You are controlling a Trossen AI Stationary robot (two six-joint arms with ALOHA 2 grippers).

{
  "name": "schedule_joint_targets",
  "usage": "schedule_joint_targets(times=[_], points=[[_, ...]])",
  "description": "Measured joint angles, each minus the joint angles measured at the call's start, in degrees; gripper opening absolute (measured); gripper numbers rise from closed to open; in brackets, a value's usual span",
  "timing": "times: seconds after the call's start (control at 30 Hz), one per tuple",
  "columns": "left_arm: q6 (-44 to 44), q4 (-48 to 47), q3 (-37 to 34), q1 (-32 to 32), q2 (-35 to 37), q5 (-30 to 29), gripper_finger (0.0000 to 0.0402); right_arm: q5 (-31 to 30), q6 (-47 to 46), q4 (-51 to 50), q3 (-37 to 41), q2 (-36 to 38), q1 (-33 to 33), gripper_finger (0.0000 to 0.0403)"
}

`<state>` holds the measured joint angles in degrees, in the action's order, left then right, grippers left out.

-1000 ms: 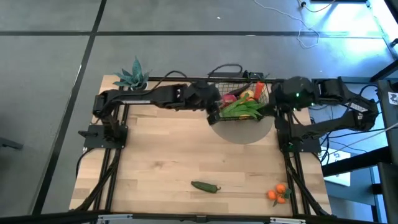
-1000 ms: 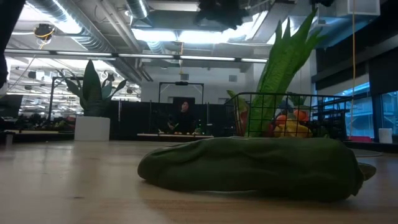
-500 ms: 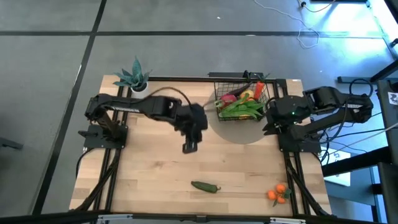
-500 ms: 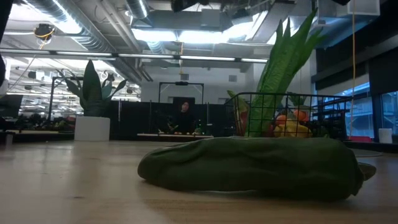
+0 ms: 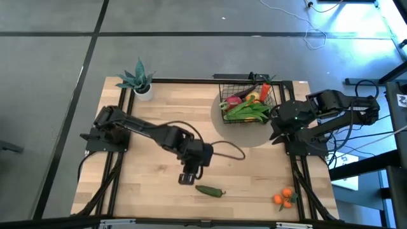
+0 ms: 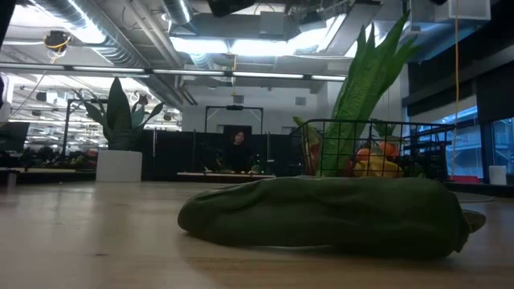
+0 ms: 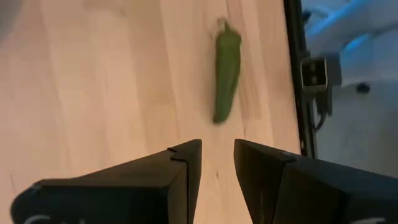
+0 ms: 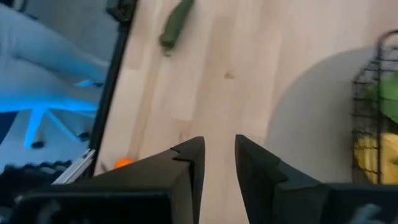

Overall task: Build produce basket
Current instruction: Put the chili pepper into the black wire basket

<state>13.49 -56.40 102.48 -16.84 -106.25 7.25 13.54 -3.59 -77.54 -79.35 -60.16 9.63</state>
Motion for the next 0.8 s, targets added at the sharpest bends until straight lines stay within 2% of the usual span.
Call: schedule_joint_targets(times=[0.07, 0.27, 0.5, 0.8], points=[[1.0, 1.0, 0.0, -0.9, -1.1, 0.0, 0.0082, 1.8, 1.2, -0.2, 0.0, -0.1, 0.0, 0.0078], [2.7, 2.1, 0.0, -2.7, -4.1, -0.7, 0.0082, 1.8, 4.7, 0.0, 0.0, -0.5, 0.0, 0.0078], [2.7, 4.4, 0.0, -4.2, -7.2, -1.3, 0.0082, 1.6, 2.5, 0.3, 0.0, -0.5, 0.0, 0.0078], [2.5, 6.8, 0.0, -5.5, -7.8, -2.0, 0.0082, 1.6, 2.3, 0.6, 0.0, -0.5, 0.0, 0.0078]])
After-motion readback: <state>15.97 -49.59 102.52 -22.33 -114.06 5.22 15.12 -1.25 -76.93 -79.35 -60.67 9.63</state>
